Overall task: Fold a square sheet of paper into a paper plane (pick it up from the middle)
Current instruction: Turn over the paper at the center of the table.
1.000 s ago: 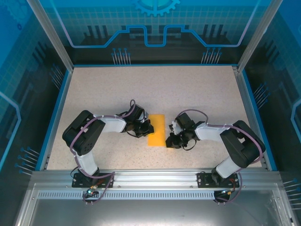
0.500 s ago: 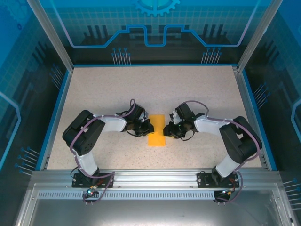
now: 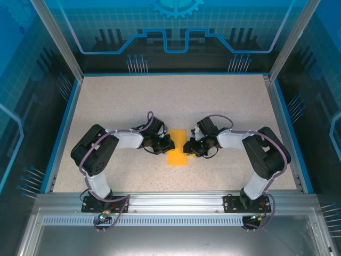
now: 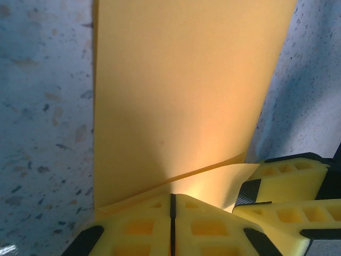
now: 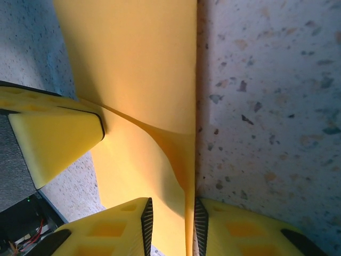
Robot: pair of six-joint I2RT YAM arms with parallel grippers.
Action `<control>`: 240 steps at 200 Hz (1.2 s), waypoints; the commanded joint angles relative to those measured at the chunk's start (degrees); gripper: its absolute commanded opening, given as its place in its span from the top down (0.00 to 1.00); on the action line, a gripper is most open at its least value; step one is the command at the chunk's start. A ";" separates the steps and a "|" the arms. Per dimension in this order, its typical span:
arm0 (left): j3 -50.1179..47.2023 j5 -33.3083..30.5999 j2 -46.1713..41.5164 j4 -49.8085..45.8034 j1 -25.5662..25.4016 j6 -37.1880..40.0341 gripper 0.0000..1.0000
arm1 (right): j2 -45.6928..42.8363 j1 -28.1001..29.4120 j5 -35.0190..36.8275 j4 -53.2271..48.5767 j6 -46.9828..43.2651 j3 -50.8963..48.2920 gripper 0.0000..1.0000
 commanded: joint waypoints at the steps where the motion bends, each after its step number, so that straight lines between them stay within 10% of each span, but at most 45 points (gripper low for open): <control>1: 1.51 -1.09 0.34 -2.25 0.16 0.62 0.91 | 1.66 0.45 -1.73 1.59 1.24 0.01 0.70; 162: -0.70 -3.61 -8.95 -2.12 0.15 0.67 0.86 | -1.25 -0.23 -5.00 7.96 1.13 -2.75 0.90; 240: -4.70 -19.23 -27.52 -12.79 0.28 3.05 0.81 | -14.03 -0.32 10.03 -20.18 -8.30 7.05 0.97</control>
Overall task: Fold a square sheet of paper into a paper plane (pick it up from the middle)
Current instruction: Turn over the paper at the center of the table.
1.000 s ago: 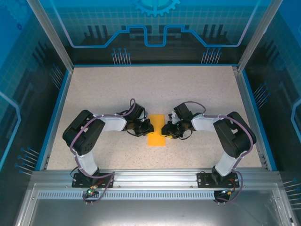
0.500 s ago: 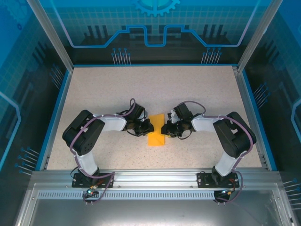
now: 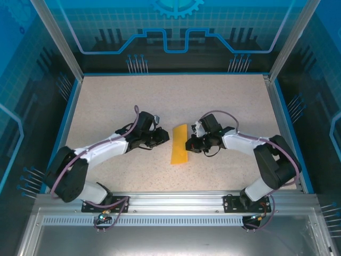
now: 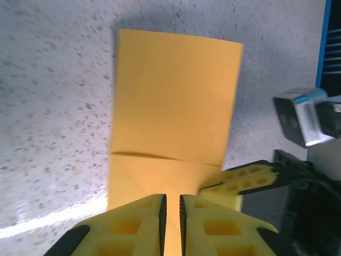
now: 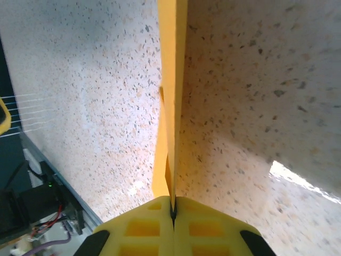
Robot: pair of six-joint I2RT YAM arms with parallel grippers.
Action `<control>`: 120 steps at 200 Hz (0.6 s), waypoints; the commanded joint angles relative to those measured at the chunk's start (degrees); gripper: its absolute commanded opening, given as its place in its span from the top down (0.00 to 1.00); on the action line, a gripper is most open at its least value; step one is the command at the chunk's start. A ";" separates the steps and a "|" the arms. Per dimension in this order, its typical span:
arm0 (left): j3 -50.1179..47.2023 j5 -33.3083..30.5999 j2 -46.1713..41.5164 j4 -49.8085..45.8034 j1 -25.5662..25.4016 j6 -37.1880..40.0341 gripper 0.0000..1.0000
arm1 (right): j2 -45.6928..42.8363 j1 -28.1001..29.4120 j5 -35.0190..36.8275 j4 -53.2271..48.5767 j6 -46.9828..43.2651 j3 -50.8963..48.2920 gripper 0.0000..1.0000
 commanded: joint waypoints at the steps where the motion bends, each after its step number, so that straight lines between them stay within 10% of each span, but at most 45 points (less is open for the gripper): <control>1: -1.42 -7.62 -5.44 -6.19 0.28 2.06 0.81 | -4.86 -0.36 9.47 -16.09 -5.38 6.23 0.97; 75: -7.86 -20.80 -19.01 -10.76 1.62 -0.77 0.70 | -4.11 10.14 58.38 -61.46 -0.82 32.32 0.94; 120: -10.48 -26.76 -25.36 -14.61 2.14 -2.34 0.62 | 12.88 17.32 64.22 -69.85 7.22 41.03 0.94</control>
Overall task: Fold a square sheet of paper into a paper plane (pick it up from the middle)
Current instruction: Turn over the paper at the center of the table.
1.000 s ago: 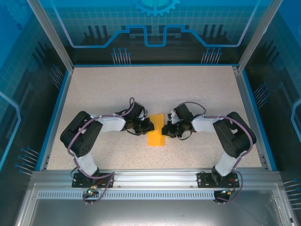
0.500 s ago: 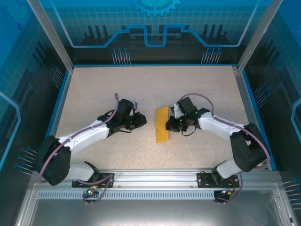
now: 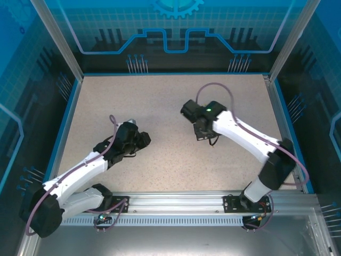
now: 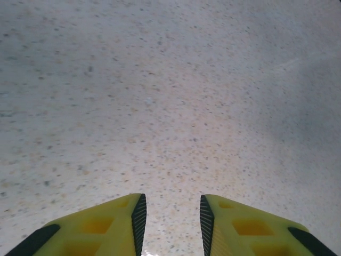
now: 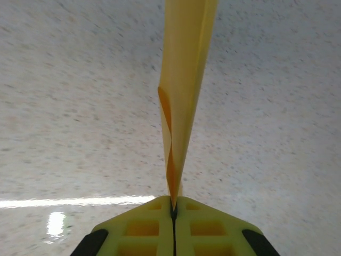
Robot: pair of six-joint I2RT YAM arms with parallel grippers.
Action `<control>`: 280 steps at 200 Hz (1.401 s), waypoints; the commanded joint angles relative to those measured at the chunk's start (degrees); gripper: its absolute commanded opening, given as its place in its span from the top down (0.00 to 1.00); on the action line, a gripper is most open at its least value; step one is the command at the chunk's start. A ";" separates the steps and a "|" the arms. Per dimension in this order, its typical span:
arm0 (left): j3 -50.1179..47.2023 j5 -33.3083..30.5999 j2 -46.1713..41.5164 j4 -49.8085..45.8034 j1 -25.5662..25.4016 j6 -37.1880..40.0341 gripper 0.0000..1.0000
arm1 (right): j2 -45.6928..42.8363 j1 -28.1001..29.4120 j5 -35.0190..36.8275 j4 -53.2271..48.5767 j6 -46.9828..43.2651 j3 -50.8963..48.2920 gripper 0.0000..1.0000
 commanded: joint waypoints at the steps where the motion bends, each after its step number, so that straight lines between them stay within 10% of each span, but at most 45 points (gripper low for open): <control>1: -1.08 -5.98 -3.43 -3.84 0.65 -1.34 0.62 | 7.99 2.89 7.03 -9.74 5.71 2.73 0.94; 128: -4.31 -7.40 -12.02 -8.71 1.83 1.06 0.51 | 37.55 8.71 -14.05 -0.88 2.97 23.87 0.88; 280: 3.91 12.29 3.56 -7.06 2.03 5.98 0.51 | 18.47 0.95 -36.77 31.31 4.83 3.89 0.69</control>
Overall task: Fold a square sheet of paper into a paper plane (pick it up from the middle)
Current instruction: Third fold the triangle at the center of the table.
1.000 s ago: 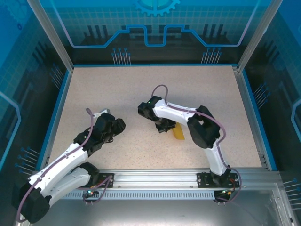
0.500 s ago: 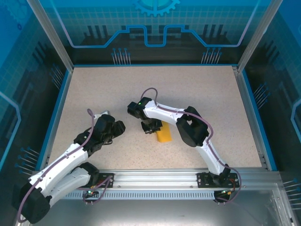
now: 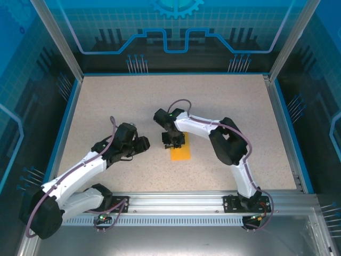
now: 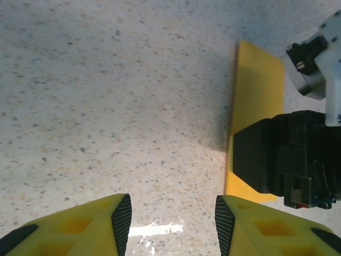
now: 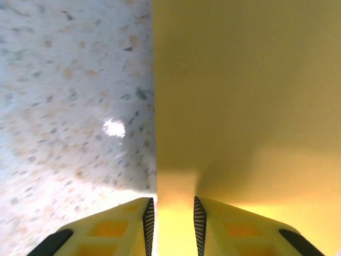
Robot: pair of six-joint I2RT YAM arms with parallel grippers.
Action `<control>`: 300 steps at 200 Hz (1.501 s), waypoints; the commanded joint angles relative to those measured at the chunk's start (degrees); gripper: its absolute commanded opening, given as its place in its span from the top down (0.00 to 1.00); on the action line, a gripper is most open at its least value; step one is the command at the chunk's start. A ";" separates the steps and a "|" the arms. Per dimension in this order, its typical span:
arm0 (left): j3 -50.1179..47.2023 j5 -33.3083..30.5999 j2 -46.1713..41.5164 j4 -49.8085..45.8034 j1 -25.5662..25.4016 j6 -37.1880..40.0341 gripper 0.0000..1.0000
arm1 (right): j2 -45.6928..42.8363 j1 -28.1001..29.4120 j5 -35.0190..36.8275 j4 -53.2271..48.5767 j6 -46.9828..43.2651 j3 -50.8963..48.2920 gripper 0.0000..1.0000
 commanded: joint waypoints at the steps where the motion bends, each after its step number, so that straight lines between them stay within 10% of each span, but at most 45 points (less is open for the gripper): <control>1: 2.47 6.79 2.91 0.64 0.62 1.31 0.51 | -9.38 -1.79 -6.85 9.35 -0.97 -4.52 0.69; 88: 16.18 20.87 30.36 11.02 -2.16 -0.93 0.70 | -27.53 -19.82 -18.91 27.28 -8.00 -35.64 0.64; 300: 28.49 20.56 50.81 8.54 -2.31 0.83 0.79 | -15.34 -21.30 -25.87 29.79 -13.40 -34.80 0.67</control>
